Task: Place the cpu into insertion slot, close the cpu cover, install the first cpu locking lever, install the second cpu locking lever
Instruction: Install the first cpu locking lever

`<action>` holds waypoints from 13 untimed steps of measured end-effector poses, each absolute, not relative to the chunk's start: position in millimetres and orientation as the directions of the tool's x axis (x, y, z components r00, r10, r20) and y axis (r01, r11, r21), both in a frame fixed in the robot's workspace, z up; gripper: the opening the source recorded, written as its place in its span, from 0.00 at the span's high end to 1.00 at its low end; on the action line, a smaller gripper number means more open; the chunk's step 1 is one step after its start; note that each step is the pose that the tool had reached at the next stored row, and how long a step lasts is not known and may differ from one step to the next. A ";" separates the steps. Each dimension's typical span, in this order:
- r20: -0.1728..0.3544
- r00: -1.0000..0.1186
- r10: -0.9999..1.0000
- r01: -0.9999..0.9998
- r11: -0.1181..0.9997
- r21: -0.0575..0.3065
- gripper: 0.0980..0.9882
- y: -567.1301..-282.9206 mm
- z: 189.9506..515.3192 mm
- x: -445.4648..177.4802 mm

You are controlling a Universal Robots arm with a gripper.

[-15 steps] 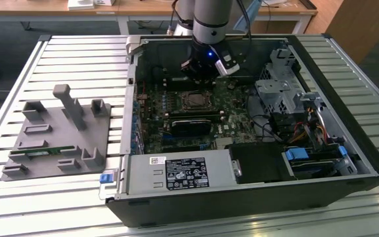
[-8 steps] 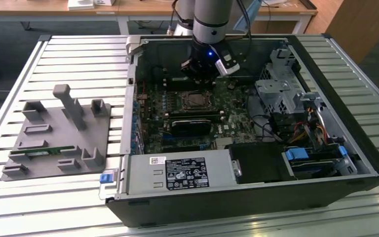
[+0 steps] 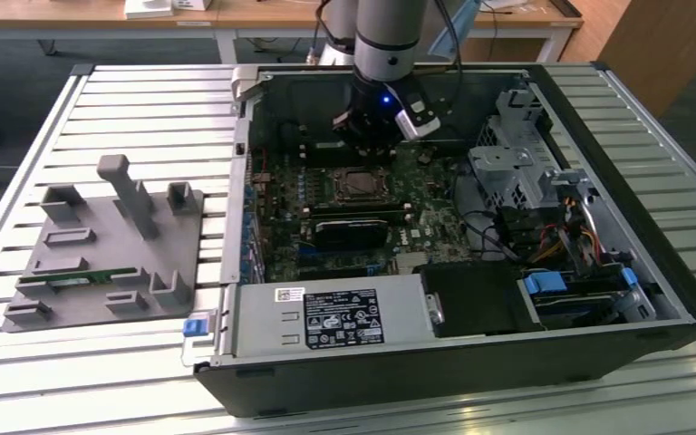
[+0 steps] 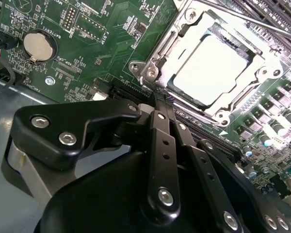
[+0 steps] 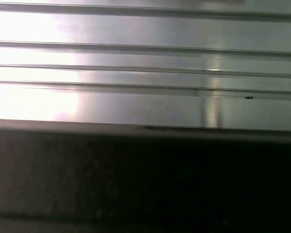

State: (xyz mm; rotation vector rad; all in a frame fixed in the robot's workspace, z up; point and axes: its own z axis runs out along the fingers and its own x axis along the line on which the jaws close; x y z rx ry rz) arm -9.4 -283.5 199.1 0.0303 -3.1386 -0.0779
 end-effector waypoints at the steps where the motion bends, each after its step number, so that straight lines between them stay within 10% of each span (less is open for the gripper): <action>1: 0.001 -1.000 -0.019 -0.019 0.999 0.048 0.99 -283.5 198.8 -9.4; 13: 0.001 -1.000 -0.019 -0.019 0.998 0.056 0.99 -283.3 199.3 -9.3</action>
